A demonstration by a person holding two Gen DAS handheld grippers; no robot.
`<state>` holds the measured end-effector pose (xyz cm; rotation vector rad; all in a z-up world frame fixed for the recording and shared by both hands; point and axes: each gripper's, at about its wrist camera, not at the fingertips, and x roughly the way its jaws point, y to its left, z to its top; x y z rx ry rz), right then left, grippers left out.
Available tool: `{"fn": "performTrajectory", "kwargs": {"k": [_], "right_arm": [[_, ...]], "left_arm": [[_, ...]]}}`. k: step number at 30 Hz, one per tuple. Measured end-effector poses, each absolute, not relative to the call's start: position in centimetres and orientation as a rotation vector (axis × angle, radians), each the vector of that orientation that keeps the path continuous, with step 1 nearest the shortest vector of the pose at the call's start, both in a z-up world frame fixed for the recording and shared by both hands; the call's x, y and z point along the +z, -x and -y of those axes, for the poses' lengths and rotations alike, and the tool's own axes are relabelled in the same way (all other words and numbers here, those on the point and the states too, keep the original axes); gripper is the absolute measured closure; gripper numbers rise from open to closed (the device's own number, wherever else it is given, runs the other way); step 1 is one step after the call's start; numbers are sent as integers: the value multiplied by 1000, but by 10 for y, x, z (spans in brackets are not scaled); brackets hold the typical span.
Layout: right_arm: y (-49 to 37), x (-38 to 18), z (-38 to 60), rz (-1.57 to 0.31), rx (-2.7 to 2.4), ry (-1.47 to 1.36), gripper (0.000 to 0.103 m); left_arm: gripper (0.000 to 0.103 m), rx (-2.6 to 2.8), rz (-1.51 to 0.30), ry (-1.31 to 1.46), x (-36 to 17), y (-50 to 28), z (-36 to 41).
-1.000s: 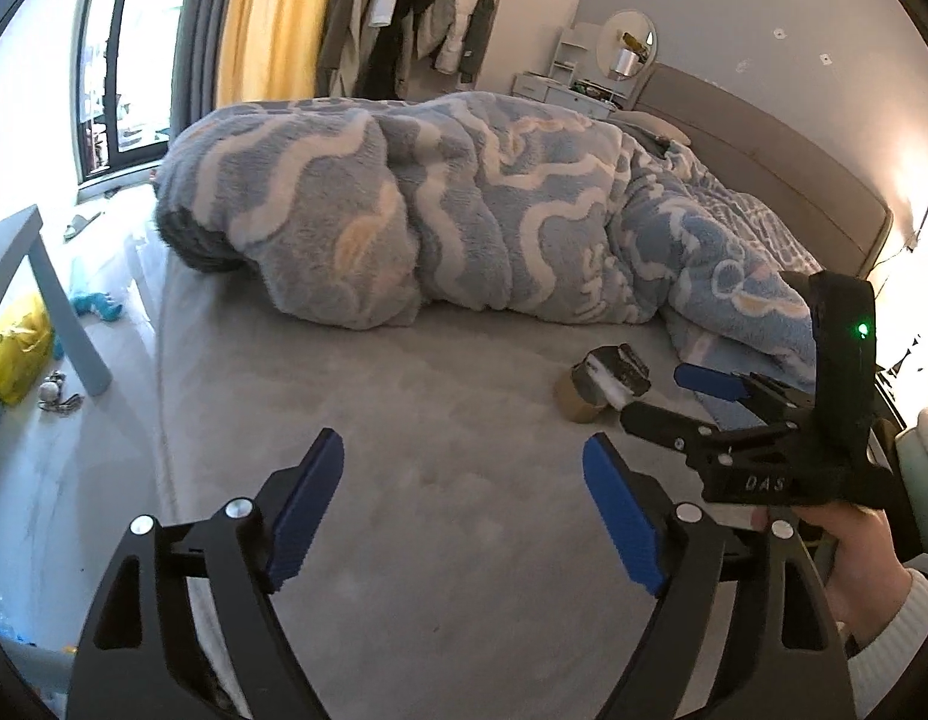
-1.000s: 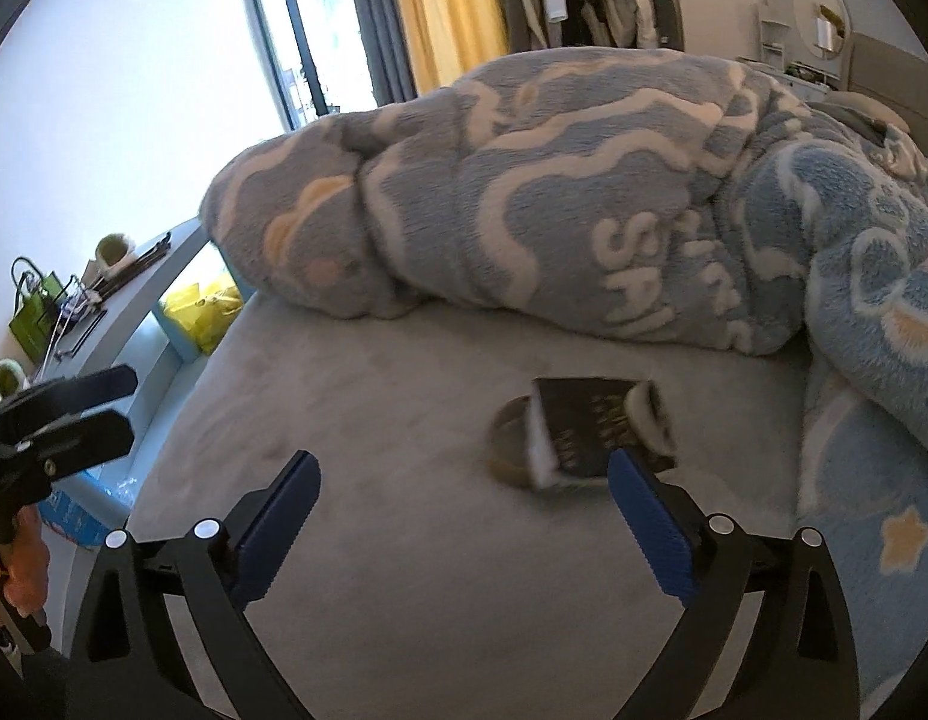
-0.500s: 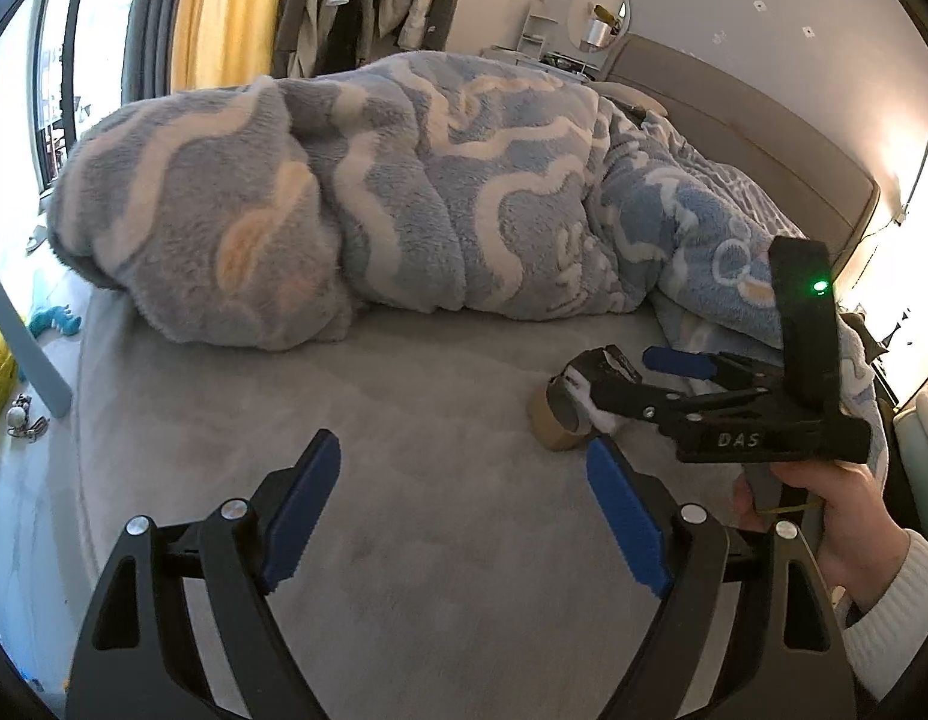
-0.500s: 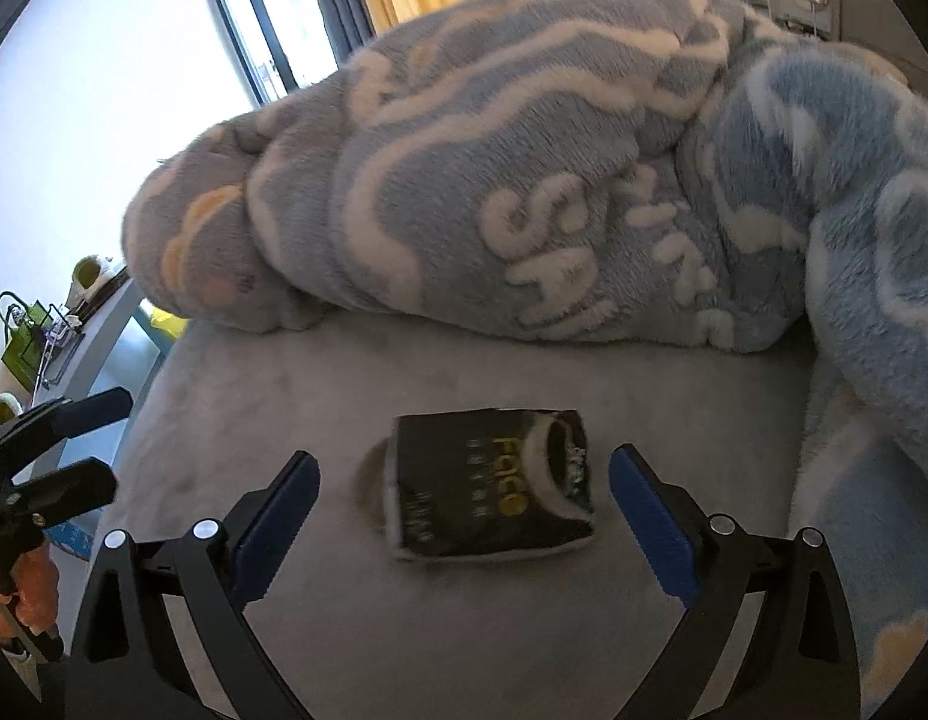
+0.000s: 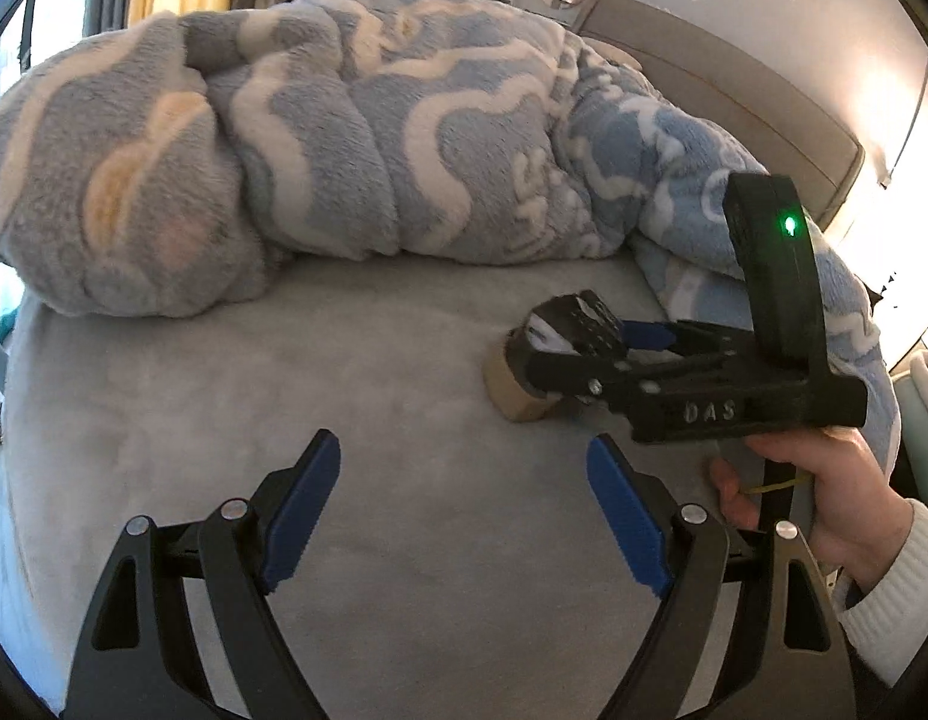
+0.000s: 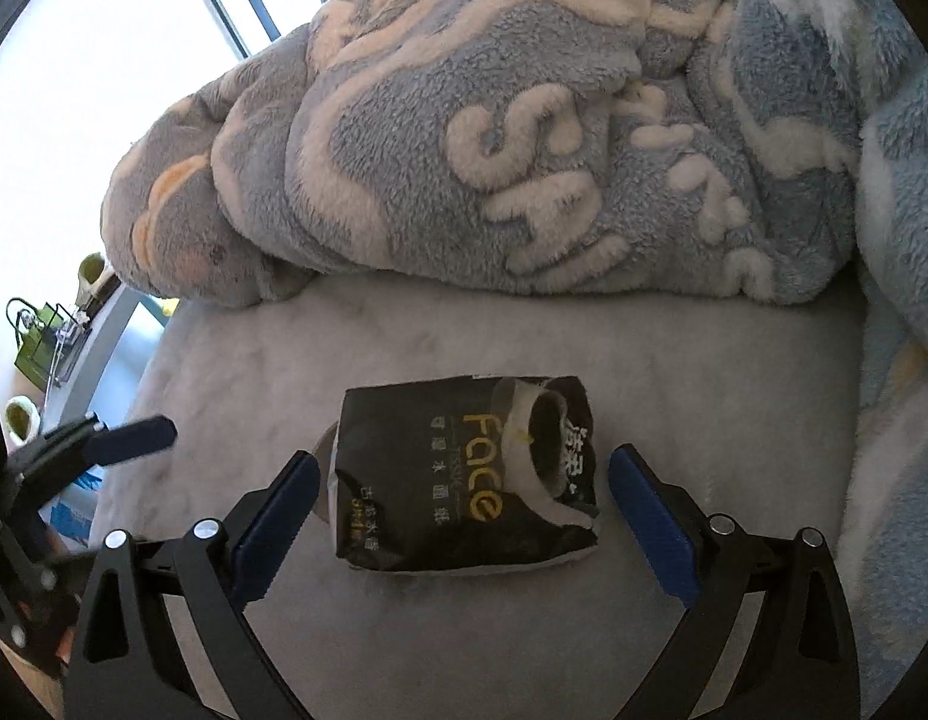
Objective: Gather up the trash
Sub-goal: 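Grasp the black Face tissue pack with the right tool, then grasp the flattened brown tape roll with the left tool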
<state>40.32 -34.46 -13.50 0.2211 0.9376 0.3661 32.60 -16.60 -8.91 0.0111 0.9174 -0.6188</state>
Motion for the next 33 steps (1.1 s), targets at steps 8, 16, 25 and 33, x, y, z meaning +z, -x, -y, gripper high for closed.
{"fn": "performTrajectory", "kwargs": {"k": [8, 16, 25, 33], "right_arm": [[-401, -131, 358, -927, 382, -241, 30], [-385, -102, 374, -837, 398, -261, 31], [-365, -83, 395, -767, 419, -245, 31], [-344, -67, 407, -722, 435, -239, 31]], "left_arm": [[17, -650, -914, -39, -97, -330, 189], [22, -639, -905, -63, -100, -335, 213], [30, -614, -915, -68, -106, -342, 236], [39, -563, -940, -15, -112, -356, 243]]}}
